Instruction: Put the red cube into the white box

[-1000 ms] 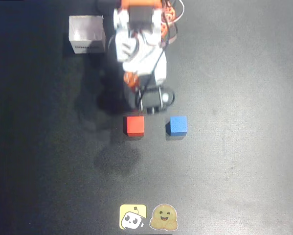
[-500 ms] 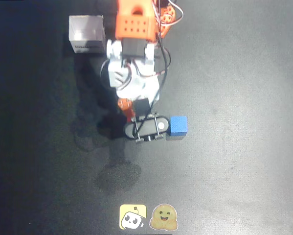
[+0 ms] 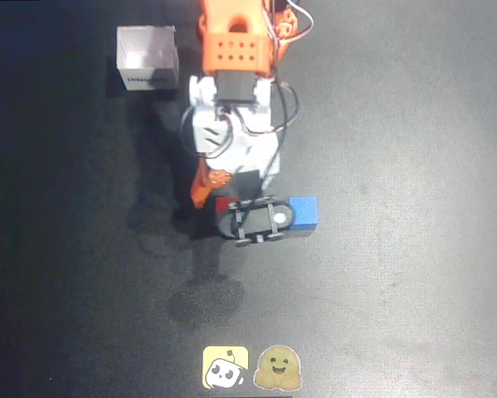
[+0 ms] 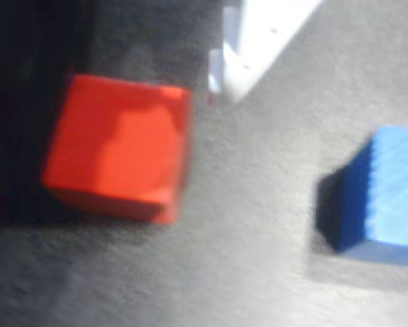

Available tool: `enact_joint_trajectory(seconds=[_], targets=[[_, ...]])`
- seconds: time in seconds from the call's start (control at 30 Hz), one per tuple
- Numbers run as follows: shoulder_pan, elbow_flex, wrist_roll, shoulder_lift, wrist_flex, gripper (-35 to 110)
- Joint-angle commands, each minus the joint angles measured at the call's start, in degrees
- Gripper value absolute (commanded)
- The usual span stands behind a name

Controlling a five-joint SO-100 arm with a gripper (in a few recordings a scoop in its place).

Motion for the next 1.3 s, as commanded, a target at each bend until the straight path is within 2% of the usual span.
enact_joint_trajectory(seconds=[0.0,0.37,0.77,0.83,0.97,1.27], targets=[[-0.7,-2.3,1.1,-1.0,-1.7,29],[-0.6,-1.7,1.1,-7.6,-5.4,29],[-0.4,6.1,1.9,-7.6,-14.6,29],[-0.4,6.1,1.9,-7.6,-14.8,23],[-0.5,5.7,1.8,-8.3,-14.9,0],[-0.2,5.5,1.8,-6.4,-14.6,0]])
